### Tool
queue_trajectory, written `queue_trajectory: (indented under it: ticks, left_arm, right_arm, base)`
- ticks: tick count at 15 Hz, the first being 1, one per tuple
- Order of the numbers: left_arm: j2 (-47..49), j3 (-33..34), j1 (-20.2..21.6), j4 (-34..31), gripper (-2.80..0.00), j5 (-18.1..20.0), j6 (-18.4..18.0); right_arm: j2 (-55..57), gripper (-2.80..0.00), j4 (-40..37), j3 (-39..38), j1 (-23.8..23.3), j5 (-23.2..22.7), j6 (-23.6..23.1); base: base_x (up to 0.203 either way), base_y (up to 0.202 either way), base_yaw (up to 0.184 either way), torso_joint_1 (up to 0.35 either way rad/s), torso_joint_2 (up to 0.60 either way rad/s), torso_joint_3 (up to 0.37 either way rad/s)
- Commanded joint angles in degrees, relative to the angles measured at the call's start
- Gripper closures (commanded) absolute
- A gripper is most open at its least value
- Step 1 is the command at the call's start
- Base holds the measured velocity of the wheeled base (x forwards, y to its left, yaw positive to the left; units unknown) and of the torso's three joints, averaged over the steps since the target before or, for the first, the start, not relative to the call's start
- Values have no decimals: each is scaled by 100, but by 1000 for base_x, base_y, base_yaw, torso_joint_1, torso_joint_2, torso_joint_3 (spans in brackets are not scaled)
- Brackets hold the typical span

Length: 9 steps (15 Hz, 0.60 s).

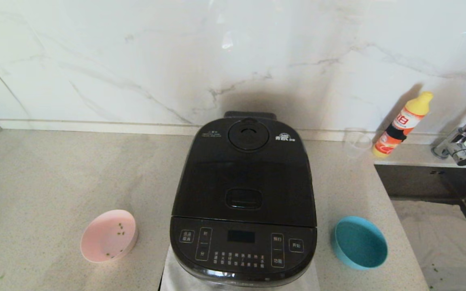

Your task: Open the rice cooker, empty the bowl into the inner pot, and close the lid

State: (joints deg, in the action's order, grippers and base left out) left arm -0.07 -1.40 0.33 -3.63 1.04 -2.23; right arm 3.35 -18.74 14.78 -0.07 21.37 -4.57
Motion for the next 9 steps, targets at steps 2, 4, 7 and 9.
queue_trajectory:
  ticks: [2,4,7,9]
  left_arm:
    - [7,0,2,3,0,2,20]
    - [7,0,2,-6,0,2,12]
    - [7,0,2,3,0,2,12]
    - [7,0,2,-6,0,2,12]
  right_arm:
    - [-328,0,1334,-1255,-2,-2203,20]
    - [-309,0,1391,-1302,-1,-2331,0]
    - [-309,0,1391,-1296,-1,-2331,0]
    - [-309,0,1400,-1302,-1,-2331,6]
  base:
    - [0,0,0,0,0,0]
    - [0,0,0,0,0,0]
    - [0,0,0,0,0,0]
    - [0,0,0,0,0,0]
